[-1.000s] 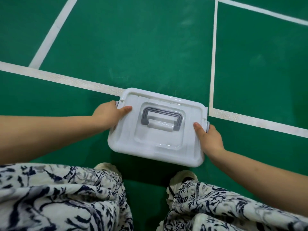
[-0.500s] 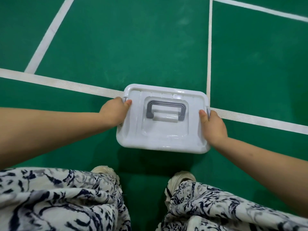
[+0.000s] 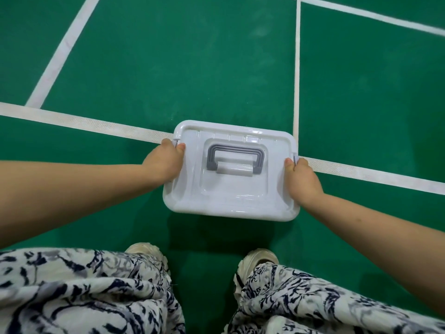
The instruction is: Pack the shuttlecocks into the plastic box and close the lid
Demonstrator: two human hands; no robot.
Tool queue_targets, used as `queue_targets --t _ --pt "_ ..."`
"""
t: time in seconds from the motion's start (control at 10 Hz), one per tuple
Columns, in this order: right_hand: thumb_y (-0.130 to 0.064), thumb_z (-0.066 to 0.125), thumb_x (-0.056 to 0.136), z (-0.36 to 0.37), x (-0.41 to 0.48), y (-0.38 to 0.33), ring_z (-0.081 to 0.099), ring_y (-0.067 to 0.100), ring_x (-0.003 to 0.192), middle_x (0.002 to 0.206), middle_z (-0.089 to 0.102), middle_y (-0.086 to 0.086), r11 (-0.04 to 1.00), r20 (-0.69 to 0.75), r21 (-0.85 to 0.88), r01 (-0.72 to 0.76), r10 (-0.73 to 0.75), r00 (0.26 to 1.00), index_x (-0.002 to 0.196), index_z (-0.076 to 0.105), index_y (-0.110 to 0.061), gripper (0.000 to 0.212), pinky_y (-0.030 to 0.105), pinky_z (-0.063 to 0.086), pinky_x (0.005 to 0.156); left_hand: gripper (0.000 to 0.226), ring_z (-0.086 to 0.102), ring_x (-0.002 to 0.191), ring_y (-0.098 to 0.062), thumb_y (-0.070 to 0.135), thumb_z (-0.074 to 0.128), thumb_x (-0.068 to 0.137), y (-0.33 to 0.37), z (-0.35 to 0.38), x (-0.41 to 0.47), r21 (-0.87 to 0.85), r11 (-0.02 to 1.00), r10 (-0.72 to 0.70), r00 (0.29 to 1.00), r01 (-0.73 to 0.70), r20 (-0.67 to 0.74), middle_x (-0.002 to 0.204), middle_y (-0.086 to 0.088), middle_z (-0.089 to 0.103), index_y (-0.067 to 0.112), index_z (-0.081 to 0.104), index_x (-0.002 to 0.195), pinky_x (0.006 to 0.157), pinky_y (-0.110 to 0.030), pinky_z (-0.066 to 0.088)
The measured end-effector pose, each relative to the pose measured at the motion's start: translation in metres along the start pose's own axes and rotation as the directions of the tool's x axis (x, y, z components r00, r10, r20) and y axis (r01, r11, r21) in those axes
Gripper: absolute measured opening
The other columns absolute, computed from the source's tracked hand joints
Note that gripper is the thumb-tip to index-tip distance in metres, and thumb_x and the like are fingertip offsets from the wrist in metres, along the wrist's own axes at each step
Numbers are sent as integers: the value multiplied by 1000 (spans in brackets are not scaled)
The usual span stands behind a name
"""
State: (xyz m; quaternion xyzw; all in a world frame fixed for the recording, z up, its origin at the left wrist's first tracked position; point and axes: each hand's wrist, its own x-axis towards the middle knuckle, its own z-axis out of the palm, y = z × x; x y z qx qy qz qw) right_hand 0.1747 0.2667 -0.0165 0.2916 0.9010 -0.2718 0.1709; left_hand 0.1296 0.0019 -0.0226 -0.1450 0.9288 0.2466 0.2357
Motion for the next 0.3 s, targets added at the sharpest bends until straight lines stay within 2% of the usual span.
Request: queue_targets --t 0.1,0.2,0.3 --pt "-29 34 97 3 1 -4 45 37 117 130 47 20 999 -74 9 43 -42 996 127 40 -3 41 39 37 90 35 48 101 -36 24 31 94 6 -2 2 -31 998 53 997 -55 -54 126 -21 48 2 36 121 76 -38 36" --pt "-20 45 89 2 -2 -15 33 32 128 139 35 13 983 -219 -28 182 -183 958 136 34 -11 49 42 28 104 51 32 128 -32 19 36 90 16 -10 -1 71 972 235 959 -226 -161 145 -13 31 10 23 139 101 -45 31" --pt "-16 48 85 2 4 -41 30 29 129 139 34 9 914 -259 -154 375 -403 878 133 38 -16 49 42 24 105 47 28 130 -29 18 39 89 34 -25 5 179 893 447 860 -413 -247 142 -7 38 15 37 135 103 -45 28"
